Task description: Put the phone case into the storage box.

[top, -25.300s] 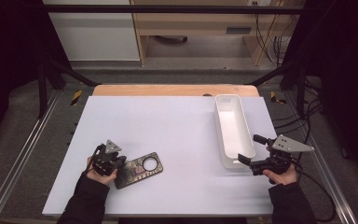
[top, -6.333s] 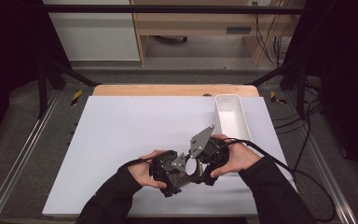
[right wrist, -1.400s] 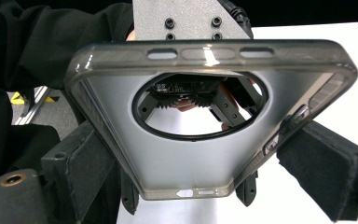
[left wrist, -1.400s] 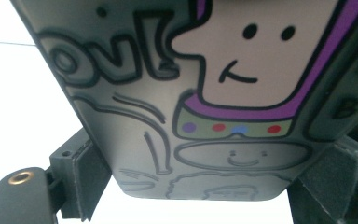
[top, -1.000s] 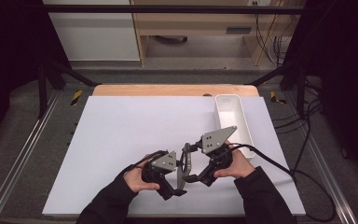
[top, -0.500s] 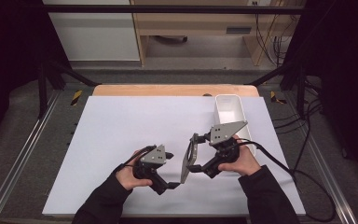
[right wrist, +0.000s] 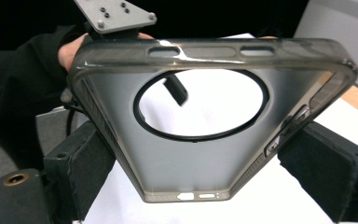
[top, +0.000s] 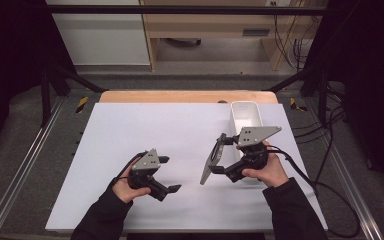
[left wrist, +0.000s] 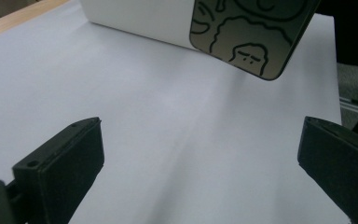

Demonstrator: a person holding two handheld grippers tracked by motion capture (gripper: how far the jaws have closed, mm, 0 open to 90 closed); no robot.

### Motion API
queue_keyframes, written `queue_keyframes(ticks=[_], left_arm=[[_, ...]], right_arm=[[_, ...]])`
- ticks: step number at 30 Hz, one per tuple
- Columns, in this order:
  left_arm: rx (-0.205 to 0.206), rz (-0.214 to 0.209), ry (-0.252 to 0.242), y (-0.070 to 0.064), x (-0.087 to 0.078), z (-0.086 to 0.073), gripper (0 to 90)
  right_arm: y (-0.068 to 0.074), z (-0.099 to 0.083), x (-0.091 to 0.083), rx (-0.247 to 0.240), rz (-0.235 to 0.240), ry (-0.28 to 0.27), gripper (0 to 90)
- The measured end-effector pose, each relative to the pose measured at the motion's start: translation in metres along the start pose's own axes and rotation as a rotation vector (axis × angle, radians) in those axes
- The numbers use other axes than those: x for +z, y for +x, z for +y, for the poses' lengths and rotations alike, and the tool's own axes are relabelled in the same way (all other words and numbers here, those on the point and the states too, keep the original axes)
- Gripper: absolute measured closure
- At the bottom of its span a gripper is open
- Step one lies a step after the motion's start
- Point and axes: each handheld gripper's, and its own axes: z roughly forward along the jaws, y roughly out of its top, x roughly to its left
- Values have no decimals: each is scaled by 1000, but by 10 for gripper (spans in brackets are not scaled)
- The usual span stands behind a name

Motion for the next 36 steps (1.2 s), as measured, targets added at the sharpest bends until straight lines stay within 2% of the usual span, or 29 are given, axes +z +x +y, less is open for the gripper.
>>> queue_keyframes(ticks=[9,15,22,36], left_arm=[[-68,112,-57,10,-18,-12,0],[-120,165,-106,16,-32,-22,0],[-138,226,-130,19,-43,-32,0],[-166,299,-166,25,-62,-49,0]], right_arm=[[-3,2,-10,28,-72,-39,120],[-3,3,-15,41,-115,-54,119],[-4,4,-17,85,-152,-65,119],[-9,8,-24,113,-250,-63,119]])
